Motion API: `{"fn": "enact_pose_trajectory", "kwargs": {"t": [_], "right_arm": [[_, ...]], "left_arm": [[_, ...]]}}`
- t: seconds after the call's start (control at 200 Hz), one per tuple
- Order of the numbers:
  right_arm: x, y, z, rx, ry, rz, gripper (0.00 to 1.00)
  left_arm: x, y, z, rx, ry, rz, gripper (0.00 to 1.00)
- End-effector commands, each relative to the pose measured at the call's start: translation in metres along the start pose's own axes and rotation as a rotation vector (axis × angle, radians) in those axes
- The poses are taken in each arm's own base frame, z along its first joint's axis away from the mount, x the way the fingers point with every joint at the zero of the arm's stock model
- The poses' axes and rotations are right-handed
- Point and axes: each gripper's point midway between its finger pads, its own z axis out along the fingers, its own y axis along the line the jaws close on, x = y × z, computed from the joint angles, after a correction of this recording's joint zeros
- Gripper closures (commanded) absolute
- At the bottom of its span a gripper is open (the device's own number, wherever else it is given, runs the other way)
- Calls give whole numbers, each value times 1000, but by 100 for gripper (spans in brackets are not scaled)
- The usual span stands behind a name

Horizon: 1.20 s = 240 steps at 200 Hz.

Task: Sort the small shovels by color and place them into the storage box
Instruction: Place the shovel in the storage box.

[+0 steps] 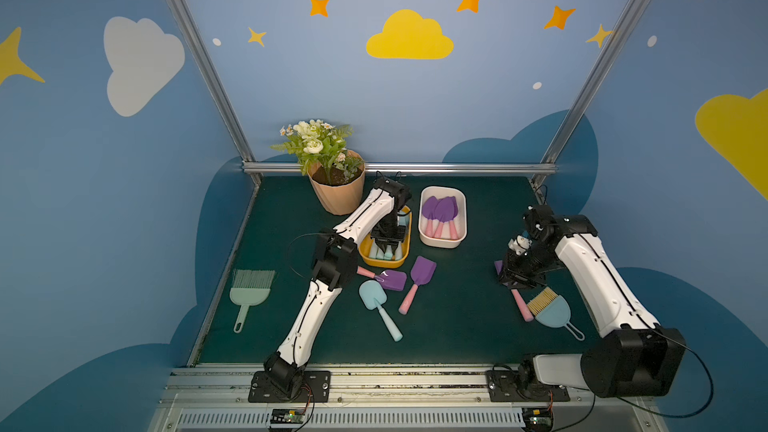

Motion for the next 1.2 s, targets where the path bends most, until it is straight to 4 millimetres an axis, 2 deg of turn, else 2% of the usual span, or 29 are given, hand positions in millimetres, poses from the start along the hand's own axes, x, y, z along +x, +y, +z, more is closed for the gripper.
{"fn": "enact_pose_trajectory", "kwargs": {"t": [0.0, 0.661, 1.196], "right_arm": [[2, -2, 5, 4, 20, -2, 64], [2, -2, 9, 0, 28, 3, 65], [1, -2, 12, -6, 34, 10, 65]], "left_arm": [[2, -3, 2, 7, 17, 12, 97], [4, -6, 2, 1, 20, 23, 93], [6, -13, 11, 11, 39, 33, 89]]}}
